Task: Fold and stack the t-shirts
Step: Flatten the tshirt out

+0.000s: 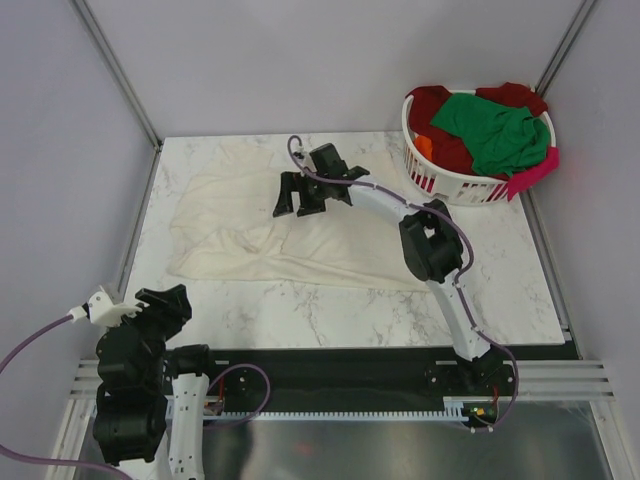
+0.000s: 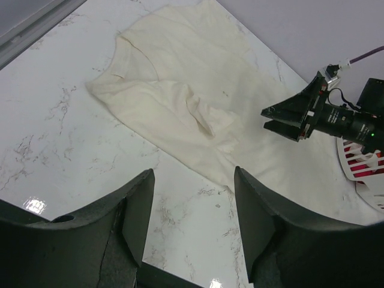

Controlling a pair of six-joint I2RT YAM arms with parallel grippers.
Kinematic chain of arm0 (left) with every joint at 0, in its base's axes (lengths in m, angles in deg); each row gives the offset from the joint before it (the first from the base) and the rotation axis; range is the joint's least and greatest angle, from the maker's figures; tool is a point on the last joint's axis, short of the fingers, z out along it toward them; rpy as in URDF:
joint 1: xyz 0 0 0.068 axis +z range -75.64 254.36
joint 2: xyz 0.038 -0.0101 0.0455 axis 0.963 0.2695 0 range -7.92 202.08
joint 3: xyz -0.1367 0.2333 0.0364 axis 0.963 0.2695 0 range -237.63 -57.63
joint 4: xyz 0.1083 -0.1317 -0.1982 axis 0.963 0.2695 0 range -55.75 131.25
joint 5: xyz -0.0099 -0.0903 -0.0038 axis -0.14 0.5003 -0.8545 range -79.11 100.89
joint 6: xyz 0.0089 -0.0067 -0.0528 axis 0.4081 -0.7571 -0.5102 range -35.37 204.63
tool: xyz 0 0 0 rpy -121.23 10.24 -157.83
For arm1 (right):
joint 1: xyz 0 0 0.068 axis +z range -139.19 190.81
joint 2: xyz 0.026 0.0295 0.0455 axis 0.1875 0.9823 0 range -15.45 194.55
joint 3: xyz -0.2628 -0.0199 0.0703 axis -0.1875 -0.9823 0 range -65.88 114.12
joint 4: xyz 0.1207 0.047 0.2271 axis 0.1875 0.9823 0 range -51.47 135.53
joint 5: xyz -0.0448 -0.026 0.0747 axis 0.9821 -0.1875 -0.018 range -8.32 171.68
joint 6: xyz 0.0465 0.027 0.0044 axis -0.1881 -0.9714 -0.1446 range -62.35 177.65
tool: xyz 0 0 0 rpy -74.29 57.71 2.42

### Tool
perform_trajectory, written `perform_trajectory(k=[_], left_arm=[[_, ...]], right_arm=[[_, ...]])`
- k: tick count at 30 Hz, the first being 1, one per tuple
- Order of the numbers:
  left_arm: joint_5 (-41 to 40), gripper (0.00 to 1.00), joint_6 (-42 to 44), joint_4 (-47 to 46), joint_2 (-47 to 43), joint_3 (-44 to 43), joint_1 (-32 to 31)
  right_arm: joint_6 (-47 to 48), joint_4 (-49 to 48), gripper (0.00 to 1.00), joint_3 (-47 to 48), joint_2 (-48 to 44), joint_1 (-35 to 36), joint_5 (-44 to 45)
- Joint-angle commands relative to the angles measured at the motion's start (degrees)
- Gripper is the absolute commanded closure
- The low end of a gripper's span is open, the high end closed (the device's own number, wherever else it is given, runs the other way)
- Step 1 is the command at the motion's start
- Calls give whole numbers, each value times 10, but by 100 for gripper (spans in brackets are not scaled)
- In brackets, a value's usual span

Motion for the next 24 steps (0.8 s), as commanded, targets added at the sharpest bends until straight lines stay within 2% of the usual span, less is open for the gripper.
perform_trajectory(k=[1, 4, 14, 24], left_arm=[[0, 37, -12, -19, 8, -2, 4], [-1, 37, -14, -20, 7, -2, 4], [-2, 37, -17, -20, -3, -1, 3], [-5, 38, -18, -22, -12, -1, 2]], right_arm=[[63, 10, 2, -33, -106, 66, 50], [79, 30, 2, -31, -120, 98, 80], [65, 75, 6, 30, -41, 155, 134], [109, 163, 9, 183, 35, 195, 239]])
